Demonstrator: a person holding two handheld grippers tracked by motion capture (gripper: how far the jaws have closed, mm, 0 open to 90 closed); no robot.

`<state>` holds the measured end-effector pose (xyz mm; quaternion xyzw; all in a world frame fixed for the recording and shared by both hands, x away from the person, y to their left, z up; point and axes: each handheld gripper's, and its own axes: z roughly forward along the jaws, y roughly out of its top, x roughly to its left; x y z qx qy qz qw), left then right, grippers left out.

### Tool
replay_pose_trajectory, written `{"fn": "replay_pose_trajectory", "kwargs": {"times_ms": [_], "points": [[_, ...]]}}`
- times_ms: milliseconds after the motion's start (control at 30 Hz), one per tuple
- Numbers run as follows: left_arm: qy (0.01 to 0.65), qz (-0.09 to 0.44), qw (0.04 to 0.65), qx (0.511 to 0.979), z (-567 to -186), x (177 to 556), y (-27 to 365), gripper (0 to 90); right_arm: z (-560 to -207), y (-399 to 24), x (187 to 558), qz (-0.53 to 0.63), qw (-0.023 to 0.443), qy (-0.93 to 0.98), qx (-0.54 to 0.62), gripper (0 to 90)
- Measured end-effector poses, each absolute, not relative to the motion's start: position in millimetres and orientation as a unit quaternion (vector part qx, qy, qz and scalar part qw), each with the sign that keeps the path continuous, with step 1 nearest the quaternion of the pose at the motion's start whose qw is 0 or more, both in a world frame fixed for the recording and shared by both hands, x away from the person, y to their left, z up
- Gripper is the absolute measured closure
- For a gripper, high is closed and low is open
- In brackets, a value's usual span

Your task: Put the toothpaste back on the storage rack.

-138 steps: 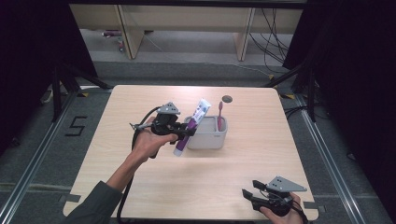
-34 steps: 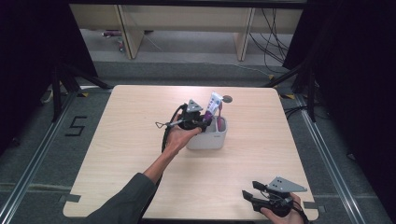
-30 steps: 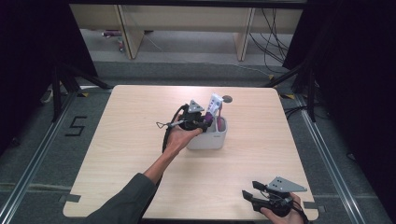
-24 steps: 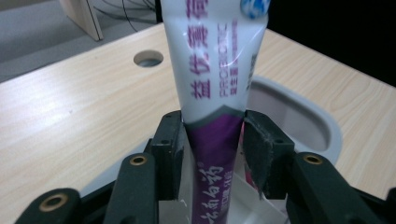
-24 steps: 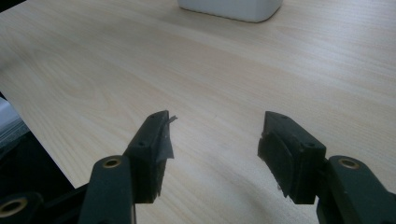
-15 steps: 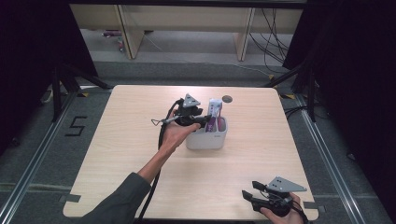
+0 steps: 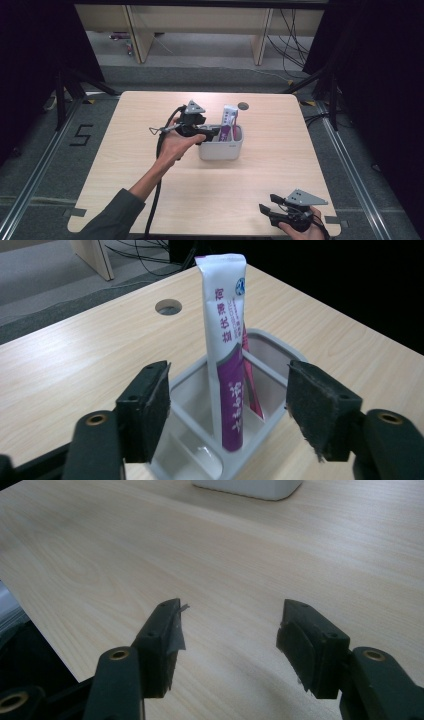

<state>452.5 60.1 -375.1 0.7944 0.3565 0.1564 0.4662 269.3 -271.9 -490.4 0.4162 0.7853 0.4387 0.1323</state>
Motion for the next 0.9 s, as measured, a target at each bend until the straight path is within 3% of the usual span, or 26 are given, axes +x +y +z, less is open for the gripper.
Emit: {"fn": "replay_pose_trajectory", "kwargs": {"times_ms": [267, 633, 900], "points": [[0.346, 0.156, 0.477, 0.793, -366, 423, 91, 27.3, -491, -268, 268, 0.434, 0.119, 0.784, 0.426, 42.6], [0.326, 0.141, 0.488, 0.798, -374, 385, 106, 16.3, -492, -270, 270, 0.434, 0.131, 0.789, 0.415, 42.6], [0.310, 0.135, 0.495, 0.800, -387, 359, 120, 16.0, -493, -268, 272, 0.433, 0.131, 0.790, 0.414, 42.5]]}}
